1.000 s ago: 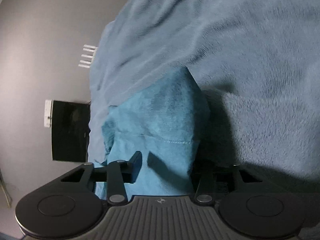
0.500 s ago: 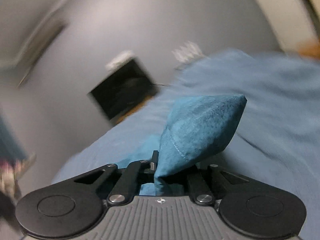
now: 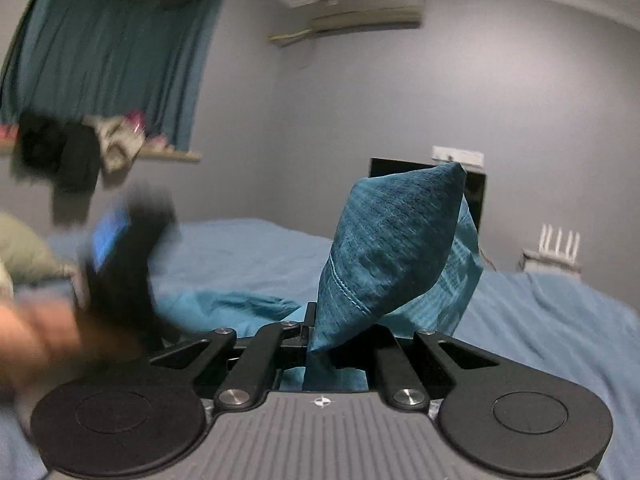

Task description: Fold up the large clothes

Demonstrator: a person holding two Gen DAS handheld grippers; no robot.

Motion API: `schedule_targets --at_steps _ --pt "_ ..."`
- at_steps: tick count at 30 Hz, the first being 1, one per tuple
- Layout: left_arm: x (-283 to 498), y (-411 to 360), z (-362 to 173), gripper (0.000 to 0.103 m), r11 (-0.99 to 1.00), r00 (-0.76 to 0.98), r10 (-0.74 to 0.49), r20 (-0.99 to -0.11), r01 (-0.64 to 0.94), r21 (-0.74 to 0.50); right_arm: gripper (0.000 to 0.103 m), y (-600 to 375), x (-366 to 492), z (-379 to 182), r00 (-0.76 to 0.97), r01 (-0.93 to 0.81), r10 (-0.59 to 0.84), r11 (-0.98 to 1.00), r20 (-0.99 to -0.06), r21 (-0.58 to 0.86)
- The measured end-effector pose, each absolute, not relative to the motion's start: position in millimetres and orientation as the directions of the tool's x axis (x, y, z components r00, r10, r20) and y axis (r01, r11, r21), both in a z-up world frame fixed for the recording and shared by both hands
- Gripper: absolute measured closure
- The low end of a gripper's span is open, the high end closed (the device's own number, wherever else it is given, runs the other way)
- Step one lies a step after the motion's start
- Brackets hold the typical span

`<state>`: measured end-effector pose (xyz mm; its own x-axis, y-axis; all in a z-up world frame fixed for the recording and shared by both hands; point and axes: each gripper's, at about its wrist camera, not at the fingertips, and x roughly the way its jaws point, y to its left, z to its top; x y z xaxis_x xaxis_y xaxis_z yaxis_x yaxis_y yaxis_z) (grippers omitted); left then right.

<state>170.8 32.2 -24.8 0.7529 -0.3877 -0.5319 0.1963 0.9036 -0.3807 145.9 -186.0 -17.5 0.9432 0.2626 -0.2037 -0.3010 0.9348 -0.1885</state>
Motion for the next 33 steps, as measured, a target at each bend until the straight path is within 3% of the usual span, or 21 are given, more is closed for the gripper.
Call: schedule_targets --at_steps 4,8,11,17,19,20,23,26,28,29,30,33 --pt "157.3 103.1 -3.4 0.007 0.751 0.796 -0.476 -0.375 0.145 -0.644 0.097 -144.1 95.5 -22.1 0.93 -0.337 0.27 0.896 -0.248 -0.29" --pt "153.1 128.6 -0.6 0.004 0.647 0.769 -0.566 -0.297 0.191 -0.738 0.097 -104.4 107.6 -36.4 0.913 -0.377 0.279 0.856 -0.298 -0.354" --pt "164.0 131.7 -9.1 0.003 0.611 0.711 -0.63 -0.312 0.205 -0.765 0.097 -85.3 115.6 -52.7 0.898 -0.416 0.292 0.807 -0.329 -0.419" --pt "181.7 123.0 -39.6 0.006 0.706 0.626 -0.617 -0.476 0.173 -0.687 0.097 -36.0 101.1 -68.8 0.864 -0.498 0.339 0.683 -0.372 -0.535" --pt "187.1 122.8 -50.4 0.042 0.715 0.608 -0.616 -0.5 0.165 -0.68 0.097 -29.0 99.3 -73.6 0.854 -0.518 0.355 0.656 -0.381 -0.549" --pt "191.2 123.6 -55.8 0.076 0.728 0.598 -0.603 -0.528 0.141 -0.671 0.097 -27.4 98.6 -75.7 0.848 -0.528 0.361 0.65 -0.389 -0.546" --pt "197.1 128.4 -64.3 0.09 0.701 0.588 -0.627 -0.511 0.139 -0.7 0.096 -33.7 96.8 -75.1 0.839 -0.539 0.368 0.663 -0.401 -0.52" --pt "192.2 124.1 -53.4 0.095 0.752 0.634 -0.582 -0.51 0.181 -0.633 0.09 -39.6 96.2 -71.2 0.832 -0.549 0.384 0.678 -0.4 -0.49" --pt "192.9 126.8 -48.6 0.098 0.791 0.672 -0.532 -0.515 0.177 -0.586 0.074 -45.4 94.4 -63.5 0.815 -0.575 0.419 0.675 -0.401 -0.462" --pt "192.4 130.8 -47.9 0.099 0.792 0.683 -0.521 -0.512 0.163 -0.588 0.051 -51.6 86.6 -57.1 0.809 -0.585 0.44 0.669 -0.391 -0.458" --pt "192.6 135.9 -48.4 0.099 0.783 0.686 -0.522 -0.507 0.149 -0.604 0.038 -58.2 78.7 -52.2 0.807 -0.589 0.456 0.663 -0.375 -0.462" --pt "190.5 152.1 -52.8 0.101 0.769 0.694 -0.506 -0.513 0.094 -0.632 0.033 -84.2 64.8 -43.2 0.794 -0.607 0.49 0.661 -0.36 -0.44"
